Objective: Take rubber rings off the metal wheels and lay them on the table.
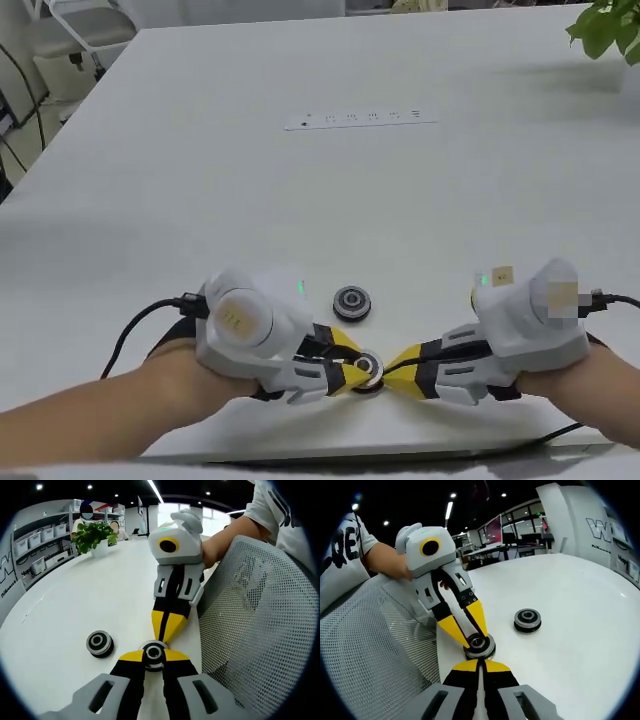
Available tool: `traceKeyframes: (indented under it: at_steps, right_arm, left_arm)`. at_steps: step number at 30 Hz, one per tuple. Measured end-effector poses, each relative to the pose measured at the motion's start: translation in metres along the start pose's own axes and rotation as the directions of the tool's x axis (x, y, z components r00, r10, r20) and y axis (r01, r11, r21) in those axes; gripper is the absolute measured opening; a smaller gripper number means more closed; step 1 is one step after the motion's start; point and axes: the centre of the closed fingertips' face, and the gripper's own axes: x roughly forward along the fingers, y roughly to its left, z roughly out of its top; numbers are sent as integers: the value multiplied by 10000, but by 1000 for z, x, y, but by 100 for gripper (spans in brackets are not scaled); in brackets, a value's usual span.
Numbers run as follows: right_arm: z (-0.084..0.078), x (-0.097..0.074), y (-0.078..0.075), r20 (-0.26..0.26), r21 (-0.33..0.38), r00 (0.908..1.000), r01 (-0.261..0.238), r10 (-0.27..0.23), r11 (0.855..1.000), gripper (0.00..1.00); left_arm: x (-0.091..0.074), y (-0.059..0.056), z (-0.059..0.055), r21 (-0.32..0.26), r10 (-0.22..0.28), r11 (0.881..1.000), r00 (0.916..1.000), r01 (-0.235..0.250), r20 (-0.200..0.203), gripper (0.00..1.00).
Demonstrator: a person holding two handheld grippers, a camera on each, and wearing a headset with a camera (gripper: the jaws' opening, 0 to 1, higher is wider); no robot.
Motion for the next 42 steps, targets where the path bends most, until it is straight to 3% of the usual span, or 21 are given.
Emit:
traceKeyframes:
  at_steps: [12, 18, 22, 24, 42]
  right_arm:
    - [0, -2, -6, 269, 1058, 9993, 210, -240, 9942, 0]
    - [9, -4, -10, 947, 2033, 9948, 177, -377, 9790, 0]
    - [9, -3, -11, 869, 1869, 9953, 249, -418, 9821, 0]
    - [11, -4, -10, 980, 2244, 9944, 168, -397, 9743, 0]
    - [16, -5, -8, 1225, 2347, 9919, 37, -333, 9721, 0]
  left_arm:
    - [1, 2, 0, 11, 70, 10000, 10000, -70, 9, 7]
    - [3, 4, -1, 6, 82, 10000, 10000, -82, 8, 7]
    - [4, 4, -1, 9, 106, 9999, 9999, -106, 3, 7]
    - [4, 4, -1, 10, 114, 9999, 9999, -114, 4, 7]
    - [7, 6, -2, -149, 274, 9995, 9995, -276, -151, 7]
